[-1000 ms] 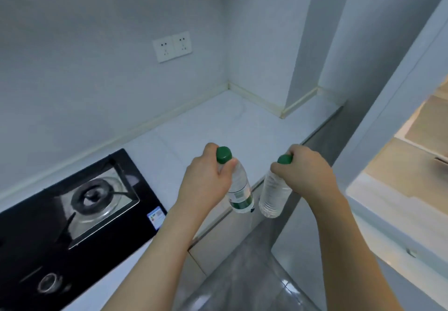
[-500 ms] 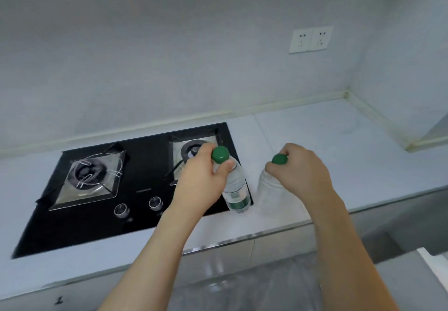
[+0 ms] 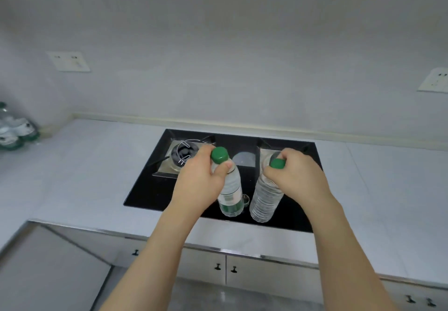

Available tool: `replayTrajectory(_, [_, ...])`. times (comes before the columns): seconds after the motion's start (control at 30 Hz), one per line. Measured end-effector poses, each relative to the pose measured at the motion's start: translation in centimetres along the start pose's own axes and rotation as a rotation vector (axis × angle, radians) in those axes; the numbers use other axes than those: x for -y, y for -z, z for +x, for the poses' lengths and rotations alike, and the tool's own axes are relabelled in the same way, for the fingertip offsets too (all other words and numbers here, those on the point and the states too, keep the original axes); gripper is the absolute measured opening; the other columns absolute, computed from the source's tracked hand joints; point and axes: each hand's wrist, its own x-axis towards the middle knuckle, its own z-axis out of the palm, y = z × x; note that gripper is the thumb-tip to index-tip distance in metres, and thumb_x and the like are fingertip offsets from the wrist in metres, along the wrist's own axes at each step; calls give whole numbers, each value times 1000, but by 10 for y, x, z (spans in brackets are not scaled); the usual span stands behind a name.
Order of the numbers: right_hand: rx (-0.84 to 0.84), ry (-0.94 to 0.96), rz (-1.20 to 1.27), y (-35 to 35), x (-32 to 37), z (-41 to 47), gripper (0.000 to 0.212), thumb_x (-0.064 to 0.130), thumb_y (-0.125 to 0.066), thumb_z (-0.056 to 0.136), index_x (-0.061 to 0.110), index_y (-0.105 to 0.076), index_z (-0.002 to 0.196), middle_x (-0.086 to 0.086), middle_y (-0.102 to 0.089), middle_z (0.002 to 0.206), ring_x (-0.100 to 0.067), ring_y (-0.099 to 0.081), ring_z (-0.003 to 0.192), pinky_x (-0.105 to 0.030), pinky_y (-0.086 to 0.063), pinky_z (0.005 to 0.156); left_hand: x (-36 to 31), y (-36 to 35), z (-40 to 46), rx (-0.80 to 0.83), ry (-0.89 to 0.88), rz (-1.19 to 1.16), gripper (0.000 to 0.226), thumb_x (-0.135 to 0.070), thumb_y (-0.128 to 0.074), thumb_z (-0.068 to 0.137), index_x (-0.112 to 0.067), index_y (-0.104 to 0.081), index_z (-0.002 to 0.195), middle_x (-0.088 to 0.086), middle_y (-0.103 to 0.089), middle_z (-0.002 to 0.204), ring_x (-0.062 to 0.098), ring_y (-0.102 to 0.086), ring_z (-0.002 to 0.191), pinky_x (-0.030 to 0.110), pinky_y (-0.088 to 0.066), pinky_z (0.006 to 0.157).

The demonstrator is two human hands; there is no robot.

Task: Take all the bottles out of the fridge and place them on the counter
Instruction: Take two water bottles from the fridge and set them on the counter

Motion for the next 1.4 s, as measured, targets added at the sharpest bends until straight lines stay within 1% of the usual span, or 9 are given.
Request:
replayTrajectory(0.2, [79, 110, -47, -51, 79, 7, 20, 39, -62, 73, 22, -53, 78, 7, -58, 76, -15, -56, 71, -28, -35, 54, 59, 66, -3, -112, 71, 13, 18, -38, -63, 89, -29, -53, 102, -13, -64, 87, 10, -61, 82, 34, -50, 74])
replayTrajectory(0.4, [92, 201, -24, -102, 152, 8, 20, 41, -63, 74, 24, -54, 79, 9, -58, 75, -13, -55, 71, -28, -37, 55, 115, 129, -11, -198, 115, 58, 25, -37, -62, 89, -22, -55, 109, -8, -63, 88, 20, -60, 88, 38, -50, 77])
replayTrajectory(0.5, [124, 268, -3, -124, 191, 6, 20, 39, -63, 74, 22, -53, 77, 5, -58, 74, -15, -54, 69, -28, -35, 53, 140, 161, -18, -231, 145, 69, 26, -37, -62, 90, -21, -55, 109, -6, -63, 87, 19, -60, 87, 39, -50, 77])
replayTrajectory(0.67, [154, 340, 15, -152, 246, 11, 20, 41, -61, 74, 24, -50, 73, 7, -56, 71, -18, -54, 71, -31, -38, 58, 175, 204, -17, -320, 225, 76, 26, -38, -62, 89, -22, -55, 109, -7, -62, 85, 19, -59, 84, 39, -50, 76])
replayTrajectory(0.83, [204, 386, 16, -182, 283, 26, 19, 39, -62, 74, 22, -53, 77, 7, -58, 75, -19, -55, 76, -31, -41, 60, 201, 223, -5, -345, 287, 75, 25, -37, -62, 91, -22, -54, 110, -6, -62, 85, 17, -59, 81, 38, -50, 74])
replayTrajectory(0.97, [251, 429, 43, -216, 318, 51, 20, 39, -61, 72, 23, -50, 74, 7, -58, 77, -21, -55, 76, -31, -38, 59, 227, 246, 19, -355, 318, 104, 26, -37, -61, 91, -21, -53, 111, -4, -65, 92, 18, -61, 89, 40, -51, 78])
replayTrajectory(1.1, [303, 442, 75, -242, 350, 87, 21, 38, -62, 75, 20, -54, 81, 7, -58, 78, -18, -56, 74, -29, -40, 58, 251, 269, 56, -375, 334, 149, 26, -37, -60, 92, -20, -53, 110, -3, -66, 92, 20, -62, 90, 42, -52, 78])
replayTrajectory(1.27, [294, 452, 122, -266, 380, 134, 21, 37, -63, 77, 19, -53, 80, 5, -59, 76, -19, -57, 73, -30, -42, 60, 273, 289, 105, -392, 351, 165, 25, -38, -60, 92, -22, -52, 108, -4, -67, 95, 20, -63, 93, 44, -52, 80])
replayTrajectory(1.4, [298, 453, 109, -284, 393, 168, 22, 38, -63, 79, 20, -51, 82, 6, -58, 74, -19, -55, 70, -28, -38, 56, 288, 296, 138, -396, 361, 143, 24, -37, -61, 92, -22, -53, 109, -5, -67, 98, 20, -64, 94, 46, -52, 82])
